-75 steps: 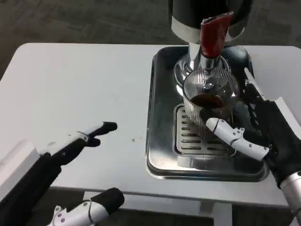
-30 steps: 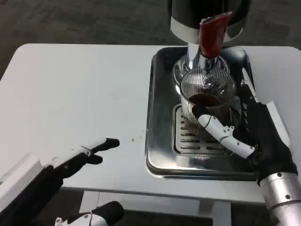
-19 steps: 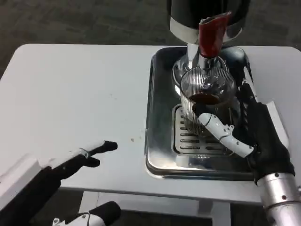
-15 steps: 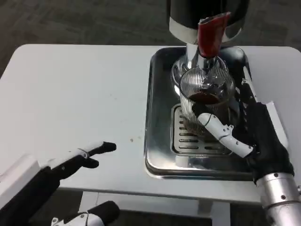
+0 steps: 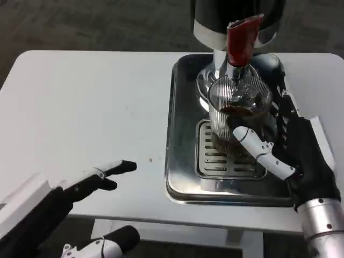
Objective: Grasp the cup under the faucet to collect the drink, then remove the cup.
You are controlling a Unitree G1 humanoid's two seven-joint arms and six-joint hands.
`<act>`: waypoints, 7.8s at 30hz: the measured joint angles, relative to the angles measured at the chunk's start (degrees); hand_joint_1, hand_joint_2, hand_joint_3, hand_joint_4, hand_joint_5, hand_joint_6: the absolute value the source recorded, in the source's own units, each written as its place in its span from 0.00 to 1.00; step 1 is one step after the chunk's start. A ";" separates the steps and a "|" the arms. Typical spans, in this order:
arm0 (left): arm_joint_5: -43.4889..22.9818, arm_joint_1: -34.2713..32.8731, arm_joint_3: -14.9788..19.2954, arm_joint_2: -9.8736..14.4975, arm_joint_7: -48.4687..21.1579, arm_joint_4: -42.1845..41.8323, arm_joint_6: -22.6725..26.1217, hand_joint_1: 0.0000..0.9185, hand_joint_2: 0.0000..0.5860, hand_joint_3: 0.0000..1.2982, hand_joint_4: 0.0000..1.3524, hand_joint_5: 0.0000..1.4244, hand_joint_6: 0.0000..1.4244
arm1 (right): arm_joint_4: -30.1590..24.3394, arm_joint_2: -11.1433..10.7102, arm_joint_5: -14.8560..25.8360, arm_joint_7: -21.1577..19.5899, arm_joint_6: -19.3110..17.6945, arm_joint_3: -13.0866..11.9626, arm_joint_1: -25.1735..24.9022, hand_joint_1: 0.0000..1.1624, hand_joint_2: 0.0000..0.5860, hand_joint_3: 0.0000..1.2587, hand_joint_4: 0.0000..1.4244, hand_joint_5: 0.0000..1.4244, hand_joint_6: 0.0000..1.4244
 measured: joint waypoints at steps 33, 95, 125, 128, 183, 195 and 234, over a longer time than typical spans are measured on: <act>0.10 -0.38 -0.97 0.11 -0.16 0.50 0.37 0.18 0.32 0.14 0.10 0.16 0.14 | -3.52 -1.98 2.86 1.94 1.25 -3.16 0.80 0.41 0.40 0.00 0.03 0.08 0.12; -0.03 3.26 -0.49 1.04 -2.37 -0.90 3.19 0.17 0.31 0.18 0.15 0.19 0.15 | -5.80 -2.44 -5.13 3.46 7.74 2.70 -0.10 0.51 0.36 0.00 0.00 0.00 0.08; -0.34 3.18 -0.23 1.48 -2.94 1.16 3.19 0.17 0.32 0.20 0.16 0.19 0.15 | -5.87 -0.15 -14.99 -1.74 11.74 7.64 -1.55 0.54 0.38 0.08 0.15 0.23 0.33; -0.62 3.16 -0.22 1.54 -2.95 1.29 3.19 0.16 0.31 0.20 0.16 0.20 0.15 | -5.87 0.02 -15.62 -2.14 11.90 7.97 -1.54 0.55 0.39 0.12 0.18 0.26 0.38; -2.16 -2.28 0.12 2.02 -2.94 3.75 1.25 0.13 0.29 0.20 0.18 0.20 0.15 | -7.45 -2.66 -19.98 -10.30 1.93 5.03 5.80 0.68 0.37 0.75 0.76 0.92 1.00; -2.12 -5.68 -0.29 2.01 -2.91 3.75 0.58 0.12 0.27 0.19 0.16 0.19 0.15 | -14.60 -4.53 -15.45 -6.16 1.92 0.29 9.77 0.71 0.36 0.82 0.81 0.97 1.00; 0.73 -7.97 1.14 2.42 -2.92 -6.06 4.38 0.00 0.15 0.11 0.04 0.08 0.10 | -31.71 -11.18 -5.52 7.71 -1.17 -12.30 22.56 0.73 0.37 0.88 0.86 1.00 1.00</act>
